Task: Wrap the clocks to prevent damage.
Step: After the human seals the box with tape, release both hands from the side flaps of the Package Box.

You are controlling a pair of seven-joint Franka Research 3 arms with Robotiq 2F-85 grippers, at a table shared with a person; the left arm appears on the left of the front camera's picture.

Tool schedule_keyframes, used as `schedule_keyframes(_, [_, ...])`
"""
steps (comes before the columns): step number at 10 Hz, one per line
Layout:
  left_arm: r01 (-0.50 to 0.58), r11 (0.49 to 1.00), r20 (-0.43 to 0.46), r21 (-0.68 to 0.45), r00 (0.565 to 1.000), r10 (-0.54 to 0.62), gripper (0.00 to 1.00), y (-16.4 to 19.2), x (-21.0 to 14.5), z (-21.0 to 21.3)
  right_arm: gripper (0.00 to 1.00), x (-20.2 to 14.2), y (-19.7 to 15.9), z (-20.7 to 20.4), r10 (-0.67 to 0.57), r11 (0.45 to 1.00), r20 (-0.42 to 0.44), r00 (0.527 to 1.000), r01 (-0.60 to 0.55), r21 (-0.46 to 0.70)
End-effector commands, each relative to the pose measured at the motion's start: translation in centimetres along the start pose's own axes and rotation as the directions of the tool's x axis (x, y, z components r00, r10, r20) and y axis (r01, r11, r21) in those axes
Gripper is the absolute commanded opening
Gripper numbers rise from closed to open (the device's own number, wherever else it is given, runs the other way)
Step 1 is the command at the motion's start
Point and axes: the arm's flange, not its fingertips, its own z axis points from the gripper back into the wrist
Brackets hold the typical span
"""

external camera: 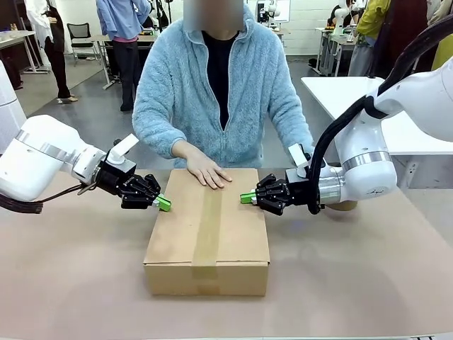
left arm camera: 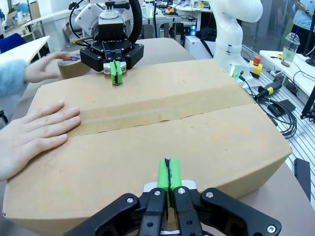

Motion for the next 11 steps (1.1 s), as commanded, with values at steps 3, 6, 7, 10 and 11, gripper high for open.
schedule_keyframes(3, [0.0,1.0,-0.003,0.001,1.0,0.0,0.0,0.1,-0.1,0.0,0.01,-0.2,0.0,0.0,-0.004,1.0,-0.008,1.0,0.004,-0.008])
schedule_keyframes(6, [0.0,1.0,-0.003,0.001,1.0,0.0,0.0,0.1,-0.1,0.0,0.01,-0.2,0.0,0.0,-0.004,1.0,-0.008,1.0,0.004,-0.008])
schedule_keyframes(7, [0.0,1.0,-0.003,0.001,1.0,0.0,0.0,0.1,-0.1,0.0,0.01,-0.2,0.0,0.0,-0.004,1.0,-0.008,1.0,0.004,-0.008])
schedule_keyframes(10, [0.0,1.0,0.0,0.0,1.0,0.0,0.0,0.0,0.0,0.0,0.01,0.0,0.0,0.0,0.0,1.0,0.001,1.0,0.0,0.0])
schedule_keyframes(11, [0.053,0.998,-0.058,0.017,0.997,-0.052,0.0,-1.0,2.9,2.6,0.01,3.9,0.9,1.7,0.035,0.999,-0.018,0.999,-0.036,-0.017])
